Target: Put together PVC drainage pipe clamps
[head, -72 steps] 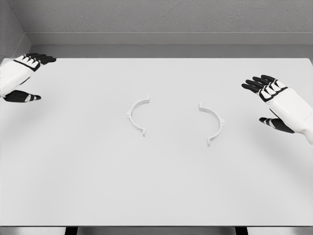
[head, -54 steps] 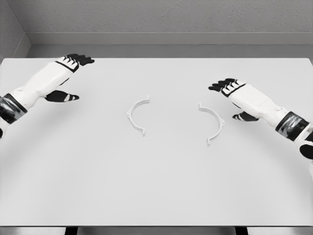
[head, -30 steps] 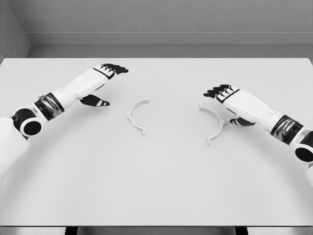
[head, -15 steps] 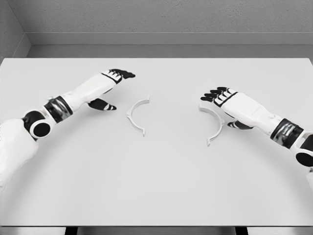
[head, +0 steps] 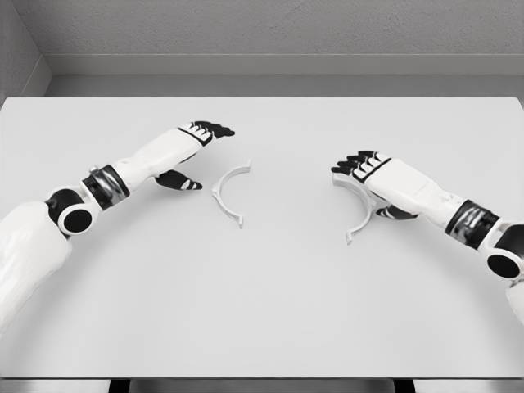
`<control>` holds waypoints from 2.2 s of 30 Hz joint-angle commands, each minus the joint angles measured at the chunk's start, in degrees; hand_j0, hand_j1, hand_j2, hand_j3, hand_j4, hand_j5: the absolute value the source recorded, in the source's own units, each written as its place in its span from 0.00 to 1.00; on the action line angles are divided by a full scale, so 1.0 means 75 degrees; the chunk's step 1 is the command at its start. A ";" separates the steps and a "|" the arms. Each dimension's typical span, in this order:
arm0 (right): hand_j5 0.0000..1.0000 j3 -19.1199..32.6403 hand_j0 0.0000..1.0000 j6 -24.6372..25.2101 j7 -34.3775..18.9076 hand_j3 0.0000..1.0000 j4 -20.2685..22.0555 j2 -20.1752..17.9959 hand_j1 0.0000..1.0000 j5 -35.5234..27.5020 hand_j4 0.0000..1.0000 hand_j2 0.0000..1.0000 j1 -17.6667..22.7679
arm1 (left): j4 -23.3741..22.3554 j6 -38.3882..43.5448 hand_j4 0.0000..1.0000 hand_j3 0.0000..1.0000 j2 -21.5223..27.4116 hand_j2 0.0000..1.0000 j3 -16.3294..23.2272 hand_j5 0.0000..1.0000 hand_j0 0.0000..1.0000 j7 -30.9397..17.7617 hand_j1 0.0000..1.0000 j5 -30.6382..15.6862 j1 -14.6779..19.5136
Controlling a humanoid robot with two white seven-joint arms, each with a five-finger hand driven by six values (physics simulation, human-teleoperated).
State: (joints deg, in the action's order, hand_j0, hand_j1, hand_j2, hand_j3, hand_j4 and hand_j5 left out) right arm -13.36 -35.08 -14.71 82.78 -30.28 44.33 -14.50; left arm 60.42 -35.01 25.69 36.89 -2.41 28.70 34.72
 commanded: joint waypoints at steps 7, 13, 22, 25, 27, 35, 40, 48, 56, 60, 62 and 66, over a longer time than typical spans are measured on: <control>1.00 -0.0199 1.00 0.0010 0.0004 1.00 -0.0150 0.0053 1.00 -0.0051 1.00 1.00 -0.0164 | 0.0030 0.0002 1.00 1.00 -0.0073 1.00 -0.0008 1.00 1.00 0.0005 1.00 0.0016 -0.0023; 1.00 -0.0539 1.00 0.0060 0.0016 1.00 -0.0197 0.0112 1.00 -0.0051 1.00 1.00 -0.0375 | 0.0053 0.0002 1.00 1.00 -0.0144 1.00 -0.0008 1.00 1.00 0.0005 1.00 0.0110 -0.0035; 1.00 -0.0609 1.00 0.0095 0.0004 1.00 -0.0092 0.0241 1.00 -0.0051 1.00 1.00 -0.0399 | 0.0112 0.0002 1.00 1.00 -0.0331 1.00 0.0144 1.00 1.00 0.0005 1.00 0.0157 -0.0082; 1.00 -0.0597 1.00 0.0095 0.0004 1.00 0.0178 0.0229 1.00 -0.0051 1.00 1.00 -0.0375 | 0.0217 0.0002 1.00 1.00 -0.0331 1.00 0.0156 1.00 1.00 0.0005 1.00 0.0169 -0.0105; 1.00 -0.0597 1.00 0.0095 0.0004 1.00 0.0201 0.0229 1.00 -0.0051 1.00 1.00 -0.0352 | 0.0299 0.0002 1.00 1.00 -0.0331 1.00 0.0144 1.00 1.00 0.0005 1.00 0.0204 -0.0152; 1.00 -0.0586 1.00 0.0130 -0.0652 1.00 0.0342 0.0229 1.00 -0.0086 1.00 1.00 -0.0340 | 0.0253 0.0002 1.00 1.00 -0.0249 1.00 0.0039 1.00 1.00 0.0005 1.00 0.0216 -0.0070; 1.00 -0.0586 1.00 0.0130 -0.0664 1.00 0.0353 0.0229 1.00 -0.0086 1.00 1.00 -0.0328 | 0.0089 0.0002 1.00 1.00 -0.0261 1.00 0.0027 1.00 1.00 0.0005 1.00 0.0216 0.0012; 1.00 -0.0609 1.00 0.0142 -0.0687 1.00 0.0342 0.0381 1.00 -0.0062 1.00 1.00 -0.0375 | -0.0205 0.0002 1.00 1.00 -0.0460 1.00 0.0062 1.00 1.00 0.0005 1.00 0.0216 0.0094; 1.00 -0.0832 1.00 0.0306 -0.0781 1.00 0.0283 0.0581 1.00 -0.0039 1.00 1.00 -0.0539 | -0.0193 0.0002 1.00 1.00 -0.0601 1.00 0.0074 1.00 1.00 0.0005 1.00 0.0216 0.0094; 1.00 -0.0949 1.00 0.0435 -0.0781 1.00 0.0260 0.0604 1.00 -0.0039 1.00 1.00 -0.0656 | -0.0158 0.0002 1.00 1.00 -0.0624 1.00 0.0086 1.00 1.00 0.0005 1.00 0.0216 0.0070; 1.00 -0.1089 1.00 0.0458 -0.0769 1.00 0.0108 0.0721 1.00 -0.0039 1.00 1.00 -0.0808 | -0.0134 0.0002 1.00 1.00 -0.0659 1.00 0.0109 1.00 1.00 0.0005 1.00 0.0216 0.0047; 1.00 -0.1195 1.00 0.0470 -0.0781 1.00 0.0002 0.0780 1.00 -0.0027 1.00 1.00 -0.0926 | -0.0099 0.0002 1.00 1.00 -0.0718 1.00 0.0121 1.00 1.00 0.0005 1.00 0.0274 0.0000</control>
State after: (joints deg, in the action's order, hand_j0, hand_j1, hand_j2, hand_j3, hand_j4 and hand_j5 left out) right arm -21.69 -31.74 -20.56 83.23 -24.68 44.41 -21.71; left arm 59.49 -35.01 20.46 37.80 -2.40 30.93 34.72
